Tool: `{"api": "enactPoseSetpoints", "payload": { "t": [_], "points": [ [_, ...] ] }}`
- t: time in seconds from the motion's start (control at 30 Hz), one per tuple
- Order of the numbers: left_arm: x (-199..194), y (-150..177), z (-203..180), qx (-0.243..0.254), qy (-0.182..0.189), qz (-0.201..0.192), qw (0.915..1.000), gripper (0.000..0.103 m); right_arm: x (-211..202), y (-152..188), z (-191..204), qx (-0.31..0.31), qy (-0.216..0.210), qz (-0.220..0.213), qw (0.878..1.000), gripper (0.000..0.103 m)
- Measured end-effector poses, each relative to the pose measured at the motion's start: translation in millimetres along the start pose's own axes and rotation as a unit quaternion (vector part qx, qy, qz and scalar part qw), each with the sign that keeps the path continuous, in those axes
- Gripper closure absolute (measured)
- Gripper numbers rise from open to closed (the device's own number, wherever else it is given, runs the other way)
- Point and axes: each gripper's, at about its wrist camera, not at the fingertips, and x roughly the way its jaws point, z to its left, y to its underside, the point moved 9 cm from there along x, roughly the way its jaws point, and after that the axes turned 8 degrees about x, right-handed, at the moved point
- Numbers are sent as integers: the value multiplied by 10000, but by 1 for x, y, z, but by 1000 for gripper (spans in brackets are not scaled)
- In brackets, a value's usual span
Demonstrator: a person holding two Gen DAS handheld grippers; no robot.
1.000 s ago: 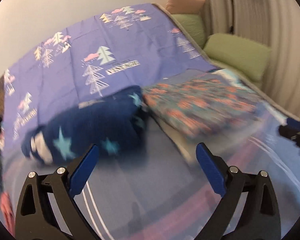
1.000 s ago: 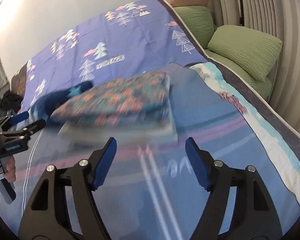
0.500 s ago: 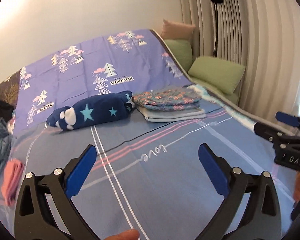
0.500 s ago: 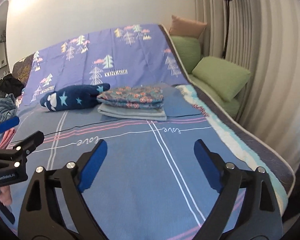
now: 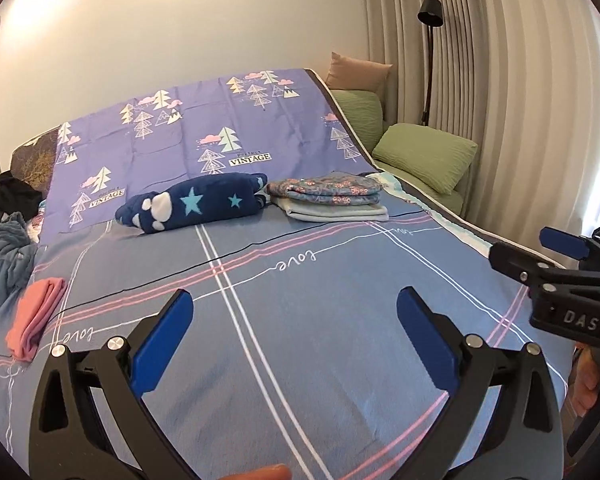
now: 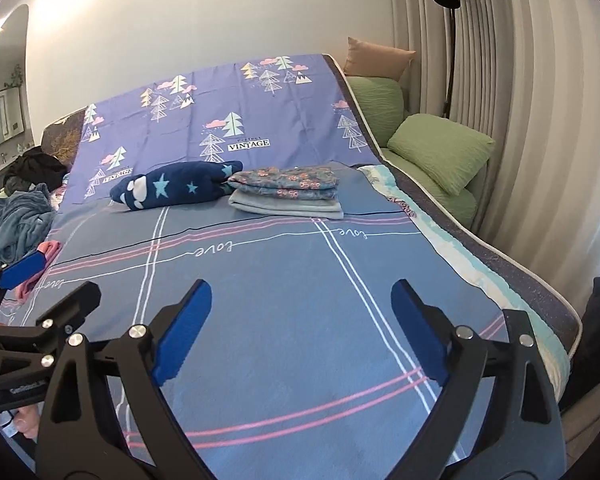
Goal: Fold small clothes
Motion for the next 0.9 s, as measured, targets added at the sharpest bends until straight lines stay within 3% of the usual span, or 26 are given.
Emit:
{"api": "enactPoseSetpoints", "payload": {
  "t": [0.9],
  "points": [
    [-20, 11, -8, 45, -130, 3, 9999, 1, -24, 12, -11, 43, 51, -77, 9999, 9]
  ]
}}
